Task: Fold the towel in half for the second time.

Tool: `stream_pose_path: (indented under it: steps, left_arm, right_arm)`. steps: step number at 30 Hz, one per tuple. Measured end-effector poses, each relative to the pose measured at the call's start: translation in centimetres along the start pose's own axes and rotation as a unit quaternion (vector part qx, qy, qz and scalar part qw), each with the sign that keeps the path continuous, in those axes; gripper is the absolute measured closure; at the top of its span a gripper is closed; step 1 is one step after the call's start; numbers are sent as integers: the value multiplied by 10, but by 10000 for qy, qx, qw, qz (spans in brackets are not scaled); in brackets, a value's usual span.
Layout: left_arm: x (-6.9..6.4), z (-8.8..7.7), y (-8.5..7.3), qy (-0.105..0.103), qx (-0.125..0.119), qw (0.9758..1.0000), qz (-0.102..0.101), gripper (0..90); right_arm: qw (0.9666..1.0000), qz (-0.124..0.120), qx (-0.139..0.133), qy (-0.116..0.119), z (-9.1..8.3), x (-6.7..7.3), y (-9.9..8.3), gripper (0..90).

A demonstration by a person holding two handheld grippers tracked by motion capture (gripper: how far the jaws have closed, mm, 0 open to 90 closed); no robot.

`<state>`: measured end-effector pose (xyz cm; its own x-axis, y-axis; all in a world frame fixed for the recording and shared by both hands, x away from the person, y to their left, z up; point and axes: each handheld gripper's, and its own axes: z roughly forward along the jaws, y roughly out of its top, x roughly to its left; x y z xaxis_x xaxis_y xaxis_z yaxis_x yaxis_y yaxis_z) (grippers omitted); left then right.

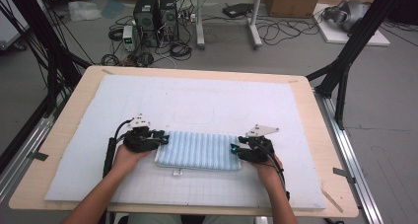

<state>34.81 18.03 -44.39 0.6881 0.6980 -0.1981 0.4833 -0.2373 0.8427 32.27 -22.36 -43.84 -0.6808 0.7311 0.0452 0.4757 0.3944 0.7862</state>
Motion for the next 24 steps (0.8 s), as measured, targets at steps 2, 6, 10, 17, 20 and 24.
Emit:
stream_pose_path:
  steps: [2,6,10,17,20,24]
  left_arm:
    - [4,-8,1,45,-248,9997,-64,570]
    - [12,-22,2,44,-702,9974,-182,428]
    - [20,-34,3,62,-969,9947,-348,272]
    - [26,-54,1,78,-1513,9884,-114,214]
    - [27,-58,-1,143,-1575,9874,-77,216]
    - [26,-64,-2,214,-1652,9860,-23,219]
  right_arm:
    - [9998,-18,-187,-46,-10,-3,-1,460]
    - [9986,107,-372,-362,-27,-12,-4,322]
    - [9966,256,-484,-617,-39,-19,-8,191]
    - [9923,268,-894,-808,-56,-26,-10,116]
    - [9904,333,-1023,-866,-63,-25,-12,116]
    - [9876,258,-1145,-1039,-75,-24,-14,116]
